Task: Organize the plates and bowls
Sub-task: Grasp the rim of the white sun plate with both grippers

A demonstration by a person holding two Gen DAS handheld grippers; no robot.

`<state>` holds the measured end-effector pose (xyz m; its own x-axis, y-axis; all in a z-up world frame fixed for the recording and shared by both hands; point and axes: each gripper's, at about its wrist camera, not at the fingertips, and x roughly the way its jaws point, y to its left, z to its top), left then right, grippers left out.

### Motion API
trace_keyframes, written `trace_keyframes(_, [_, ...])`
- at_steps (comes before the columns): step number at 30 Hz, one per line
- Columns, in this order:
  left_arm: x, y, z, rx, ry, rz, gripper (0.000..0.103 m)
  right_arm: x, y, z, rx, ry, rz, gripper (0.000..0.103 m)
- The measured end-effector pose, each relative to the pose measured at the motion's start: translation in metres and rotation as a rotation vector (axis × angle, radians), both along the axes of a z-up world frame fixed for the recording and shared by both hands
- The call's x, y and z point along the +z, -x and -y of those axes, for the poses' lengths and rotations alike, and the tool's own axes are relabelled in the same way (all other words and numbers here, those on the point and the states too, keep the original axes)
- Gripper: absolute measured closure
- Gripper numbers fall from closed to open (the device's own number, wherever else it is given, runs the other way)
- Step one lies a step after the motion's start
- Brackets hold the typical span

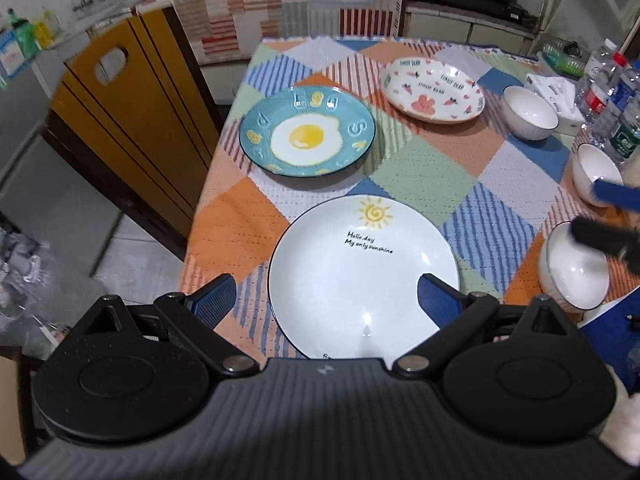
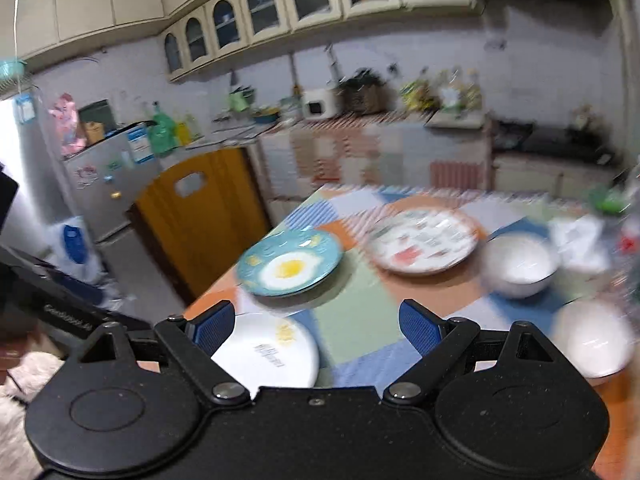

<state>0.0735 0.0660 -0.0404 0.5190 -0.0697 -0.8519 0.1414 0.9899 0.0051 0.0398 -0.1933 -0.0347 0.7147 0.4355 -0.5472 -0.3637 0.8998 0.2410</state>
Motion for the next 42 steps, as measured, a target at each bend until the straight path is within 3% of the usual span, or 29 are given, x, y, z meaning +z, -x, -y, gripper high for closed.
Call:
trace_keyframes(7, [-0.046,-0.037,-0.017,-0.008,0.04,-0.081,0.007,-0.057,-0.039,-0.035,0.139,-0.004,-0.169,0.022])
trace_keyframes(17, [-0.1,-0.062,-0.033,0.047,0.098,-0.2,0.012,-0.115,-0.064,-0.058,0.185,0.093,-0.322,0.047])
trace_keyframes(22, [-0.12,-0.068,-0.043,0.103,0.145,-0.266,0.033,-0.12,-0.069,-0.062,0.19,0.125,-0.336,0.055])
trace_keyframes(25, [-0.129,-0.069,-0.052,0.137,0.212,-0.313,0.043,-0.125,-0.076,-0.063,0.183,0.138,-0.342,0.066])
trace_keyframes(27, [-0.133,-0.069,-0.053,0.147,0.209,-0.323,0.05,-0.129,-0.08,-0.061,0.183,0.153,-0.35,0.082])
trace_keyframes(28, [-0.134,-0.068,-0.053,0.151,0.202,-0.326,0.054,-0.131,-0.081,-0.06,0.184,0.146,-0.361,0.084])
trace_keyframes(32, [-0.142,-0.066,-0.048,0.143,0.153,-0.35,0.064,-0.136,-0.087,-0.058,0.187,0.115,-0.381,0.084])
trace_keyframes(36, [-0.145,-0.064,-0.042,0.147,0.125,-0.346,0.064,-0.142,-0.091,-0.054,0.181,0.068,-0.405,0.084])
trace_keyframes(42, [-0.146,-0.06,-0.047,0.185,0.154,-0.312,0.067,-0.147,-0.094,-0.052,0.184,0.029,-0.424,0.083])
